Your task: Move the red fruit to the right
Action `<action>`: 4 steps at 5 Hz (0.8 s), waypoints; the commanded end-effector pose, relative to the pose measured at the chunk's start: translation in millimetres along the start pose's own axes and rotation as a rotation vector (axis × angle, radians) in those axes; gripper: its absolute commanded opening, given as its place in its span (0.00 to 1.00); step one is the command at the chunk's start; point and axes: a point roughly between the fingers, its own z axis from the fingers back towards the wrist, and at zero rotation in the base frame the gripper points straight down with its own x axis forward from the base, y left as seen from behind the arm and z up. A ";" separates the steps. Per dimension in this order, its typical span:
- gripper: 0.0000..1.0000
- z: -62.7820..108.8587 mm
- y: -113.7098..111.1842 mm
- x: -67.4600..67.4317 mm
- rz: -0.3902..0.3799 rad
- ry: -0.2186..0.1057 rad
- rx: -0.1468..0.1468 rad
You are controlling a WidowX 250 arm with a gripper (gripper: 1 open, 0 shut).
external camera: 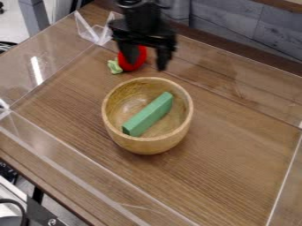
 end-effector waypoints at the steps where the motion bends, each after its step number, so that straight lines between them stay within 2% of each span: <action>1: 1.00 13.0 27.1 19.1 0.023 -0.075 0.018; 3: 1.00 23.0 38.2 20.4 0.003 -0.076 0.025; 4: 1.00 17.0 34.4 28.9 0.017 -0.077 0.038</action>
